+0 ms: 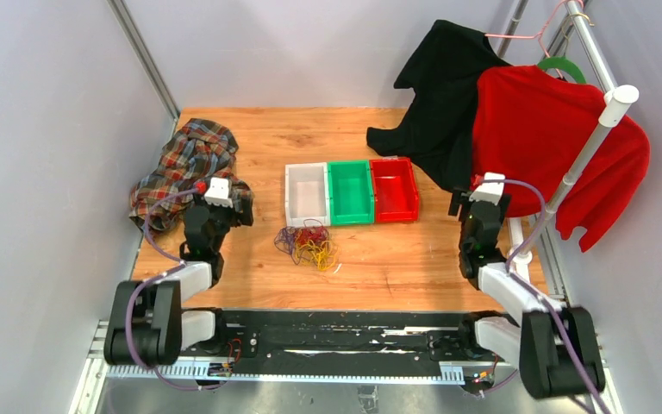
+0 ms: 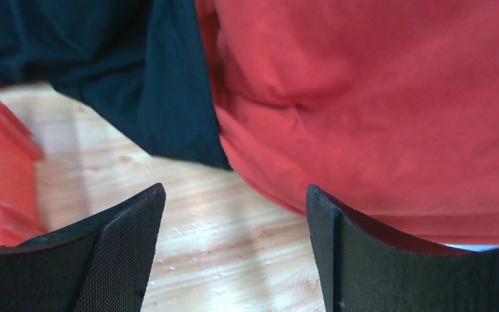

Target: Untangle the cables

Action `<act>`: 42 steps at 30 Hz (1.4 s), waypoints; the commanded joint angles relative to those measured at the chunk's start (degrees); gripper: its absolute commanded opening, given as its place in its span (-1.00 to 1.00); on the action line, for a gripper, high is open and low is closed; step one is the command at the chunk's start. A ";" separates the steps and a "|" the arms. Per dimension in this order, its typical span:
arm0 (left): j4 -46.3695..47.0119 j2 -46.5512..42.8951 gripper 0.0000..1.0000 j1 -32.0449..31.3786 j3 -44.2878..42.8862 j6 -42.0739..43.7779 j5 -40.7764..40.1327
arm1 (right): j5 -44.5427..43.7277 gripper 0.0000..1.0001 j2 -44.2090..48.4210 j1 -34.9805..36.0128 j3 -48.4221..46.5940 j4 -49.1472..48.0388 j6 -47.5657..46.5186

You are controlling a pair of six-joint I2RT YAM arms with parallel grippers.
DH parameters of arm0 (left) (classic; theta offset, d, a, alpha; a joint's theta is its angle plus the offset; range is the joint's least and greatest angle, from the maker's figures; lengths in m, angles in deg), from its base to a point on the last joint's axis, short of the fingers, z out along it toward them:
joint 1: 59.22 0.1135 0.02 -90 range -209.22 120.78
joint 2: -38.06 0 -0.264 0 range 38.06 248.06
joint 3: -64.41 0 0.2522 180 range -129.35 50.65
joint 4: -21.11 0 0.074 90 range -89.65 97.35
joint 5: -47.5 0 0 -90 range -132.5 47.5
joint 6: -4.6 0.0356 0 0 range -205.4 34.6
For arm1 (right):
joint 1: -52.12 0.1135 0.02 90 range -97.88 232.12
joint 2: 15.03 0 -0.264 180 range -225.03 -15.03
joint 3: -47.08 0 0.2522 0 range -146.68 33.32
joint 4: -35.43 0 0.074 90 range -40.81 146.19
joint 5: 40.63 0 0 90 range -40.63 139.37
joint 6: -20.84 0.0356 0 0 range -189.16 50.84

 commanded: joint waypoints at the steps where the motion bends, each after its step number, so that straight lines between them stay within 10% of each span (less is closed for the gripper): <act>1: -22.55 -9.67 0.96 0.32 -8.19 3.99 1.69 | 2.15 0.58 12.30 0.62 -5.58 19.94 4.50; 7: -47.05 -22.08 0.96 0.34 -14.38 11.59 2.38 | 10.00 0.58 24.06 0.92 -14.18 44.17 9.02; 20: -79.41 -16.01 0.96 0.26 -33.56 15.13 23.44 | 35.50 0.53 24.95 2.17 -20.85 48.99 21.24; 31: -84.54 -8.76 0.96 -9.59 -34.84 21.95 24.86 | 19.10 0.53 13.52 24.00 -23.67 48.84 17.18; 42: -82.41 4.22 0.88 -11.54 -39.11 25.78 27.94 | 18.53 0.56 18.06 25.60 -22.01 44.82 26.04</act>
